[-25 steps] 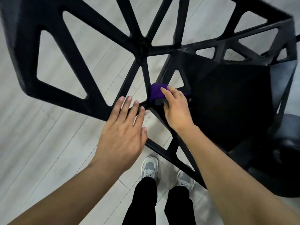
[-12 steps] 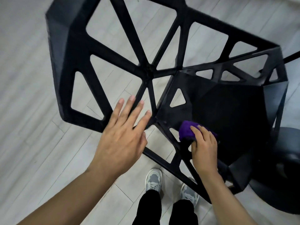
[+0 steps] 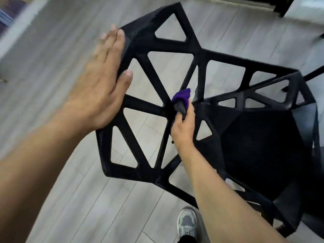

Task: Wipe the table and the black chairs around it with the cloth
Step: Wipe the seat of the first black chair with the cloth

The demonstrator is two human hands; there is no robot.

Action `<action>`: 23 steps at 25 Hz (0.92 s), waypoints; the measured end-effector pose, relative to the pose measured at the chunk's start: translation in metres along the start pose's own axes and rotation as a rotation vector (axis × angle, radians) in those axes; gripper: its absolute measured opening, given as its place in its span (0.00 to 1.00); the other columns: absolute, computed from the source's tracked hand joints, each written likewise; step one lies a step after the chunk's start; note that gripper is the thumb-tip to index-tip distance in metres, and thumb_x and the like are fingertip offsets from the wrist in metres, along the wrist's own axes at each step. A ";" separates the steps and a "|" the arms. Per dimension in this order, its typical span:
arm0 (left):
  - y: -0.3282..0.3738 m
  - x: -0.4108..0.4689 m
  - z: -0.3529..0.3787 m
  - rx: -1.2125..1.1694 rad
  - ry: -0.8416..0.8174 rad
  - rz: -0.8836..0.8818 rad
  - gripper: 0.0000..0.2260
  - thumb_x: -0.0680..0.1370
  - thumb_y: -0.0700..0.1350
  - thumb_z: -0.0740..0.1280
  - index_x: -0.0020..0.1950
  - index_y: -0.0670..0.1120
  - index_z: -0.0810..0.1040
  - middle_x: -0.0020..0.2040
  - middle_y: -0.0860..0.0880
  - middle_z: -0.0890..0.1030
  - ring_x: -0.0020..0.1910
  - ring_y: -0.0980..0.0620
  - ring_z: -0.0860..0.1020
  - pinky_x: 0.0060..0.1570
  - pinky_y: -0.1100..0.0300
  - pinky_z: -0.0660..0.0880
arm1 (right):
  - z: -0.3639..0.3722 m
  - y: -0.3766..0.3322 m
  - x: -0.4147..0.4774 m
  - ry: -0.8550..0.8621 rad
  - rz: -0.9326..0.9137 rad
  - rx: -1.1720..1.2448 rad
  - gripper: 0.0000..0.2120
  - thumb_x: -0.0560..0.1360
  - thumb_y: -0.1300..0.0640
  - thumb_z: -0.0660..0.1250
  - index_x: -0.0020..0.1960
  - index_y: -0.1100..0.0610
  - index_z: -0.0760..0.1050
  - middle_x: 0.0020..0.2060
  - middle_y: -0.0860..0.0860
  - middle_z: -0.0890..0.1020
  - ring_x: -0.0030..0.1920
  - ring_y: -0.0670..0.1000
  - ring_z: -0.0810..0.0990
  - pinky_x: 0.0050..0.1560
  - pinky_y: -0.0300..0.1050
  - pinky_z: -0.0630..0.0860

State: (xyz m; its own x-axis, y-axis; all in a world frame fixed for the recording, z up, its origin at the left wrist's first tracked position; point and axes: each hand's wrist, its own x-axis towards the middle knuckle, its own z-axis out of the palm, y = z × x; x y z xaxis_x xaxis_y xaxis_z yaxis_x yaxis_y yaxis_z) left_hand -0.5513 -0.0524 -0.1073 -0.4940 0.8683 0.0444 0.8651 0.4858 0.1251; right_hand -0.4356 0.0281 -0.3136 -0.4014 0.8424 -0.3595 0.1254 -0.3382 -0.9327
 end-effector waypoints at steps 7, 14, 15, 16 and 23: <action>0.004 -0.005 0.013 -0.238 0.131 -0.029 0.27 0.85 0.49 0.50 0.83 0.45 0.52 0.84 0.49 0.52 0.82 0.56 0.49 0.81 0.50 0.50 | -0.003 0.005 -0.034 -0.097 -0.034 -0.019 0.24 0.82 0.62 0.61 0.74 0.43 0.68 0.65 0.43 0.76 0.66 0.39 0.73 0.67 0.35 0.69; 0.005 -0.004 0.016 -0.346 0.167 -0.084 0.25 0.85 0.50 0.49 0.83 0.49 0.56 0.83 0.54 0.57 0.81 0.60 0.53 0.80 0.51 0.53 | 0.026 -0.040 -0.061 -0.041 -0.070 0.140 0.22 0.82 0.61 0.63 0.72 0.42 0.71 0.65 0.43 0.77 0.65 0.44 0.76 0.65 0.41 0.74; 0.007 -0.005 0.016 -0.333 0.168 -0.093 0.25 0.84 0.50 0.49 0.83 0.49 0.56 0.83 0.54 0.57 0.81 0.60 0.53 0.80 0.54 0.53 | 0.029 -0.040 -0.062 -0.062 -0.087 0.150 0.23 0.82 0.59 0.62 0.71 0.38 0.70 0.65 0.42 0.77 0.65 0.48 0.77 0.64 0.47 0.77; 0.009 -0.006 0.016 -0.317 0.172 -0.096 0.25 0.84 0.49 0.49 0.83 0.49 0.57 0.83 0.54 0.57 0.81 0.61 0.54 0.80 0.56 0.53 | 0.034 -0.040 -0.055 -0.032 -0.062 0.159 0.23 0.82 0.57 0.61 0.71 0.36 0.69 0.65 0.42 0.77 0.64 0.54 0.78 0.63 0.55 0.78; 0.008 -0.011 0.015 -0.485 0.220 -0.135 0.25 0.84 0.52 0.49 0.82 0.48 0.60 0.81 0.55 0.63 0.79 0.61 0.58 0.78 0.56 0.57 | 0.029 -0.075 0.070 0.431 0.303 0.416 0.16 0.80 0.61 0.62 0.65 0.50 0.75 0.43 0.50 0.80 0.40 0.53 0.81 0.43 0.46 0.81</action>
State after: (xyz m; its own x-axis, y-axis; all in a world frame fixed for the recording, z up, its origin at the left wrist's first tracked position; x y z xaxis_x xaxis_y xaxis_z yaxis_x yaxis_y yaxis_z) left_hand -0.5376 -0.0569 -0.1212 -0.6492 0.7351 0.1957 0.6792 0.4443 0.5843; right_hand -0.4990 0.1005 -0.2675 0.0053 0.7479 -0.6638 -0.2188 -0.6468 -0.7306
